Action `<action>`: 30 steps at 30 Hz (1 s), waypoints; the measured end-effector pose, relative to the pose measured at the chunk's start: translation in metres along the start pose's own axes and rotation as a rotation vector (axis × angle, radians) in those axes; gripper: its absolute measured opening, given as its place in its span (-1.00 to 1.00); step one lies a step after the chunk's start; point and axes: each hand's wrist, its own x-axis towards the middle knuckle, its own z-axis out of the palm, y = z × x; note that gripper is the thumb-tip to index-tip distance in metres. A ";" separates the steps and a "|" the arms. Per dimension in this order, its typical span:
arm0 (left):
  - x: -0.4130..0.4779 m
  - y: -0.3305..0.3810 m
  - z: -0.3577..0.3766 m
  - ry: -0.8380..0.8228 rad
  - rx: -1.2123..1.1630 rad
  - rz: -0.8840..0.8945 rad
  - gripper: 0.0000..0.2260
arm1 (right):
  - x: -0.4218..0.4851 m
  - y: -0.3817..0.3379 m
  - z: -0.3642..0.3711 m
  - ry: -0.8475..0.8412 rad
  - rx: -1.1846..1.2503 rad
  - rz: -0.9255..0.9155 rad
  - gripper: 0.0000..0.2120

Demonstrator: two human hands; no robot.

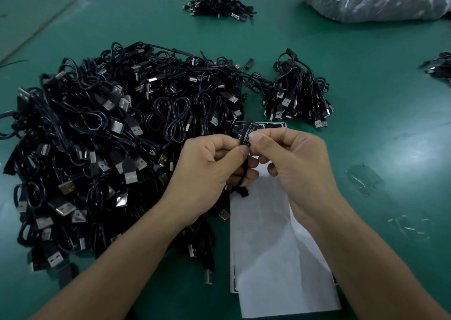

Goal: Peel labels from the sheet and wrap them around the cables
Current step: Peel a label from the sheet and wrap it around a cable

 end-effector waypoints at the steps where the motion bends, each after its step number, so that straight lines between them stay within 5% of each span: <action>1: 0.000 0.000 0.000 0.000 0.002 0.001 -0.86 | 0.000 0.000 0.000 0.006 0.000 0.004 -0.83; 30: -0.002 0.001 0.000 -0.017 -0.002 0.027 -0.88 | 0.000 0.006 0.007 0.106 -0.026 -0.086 -0.83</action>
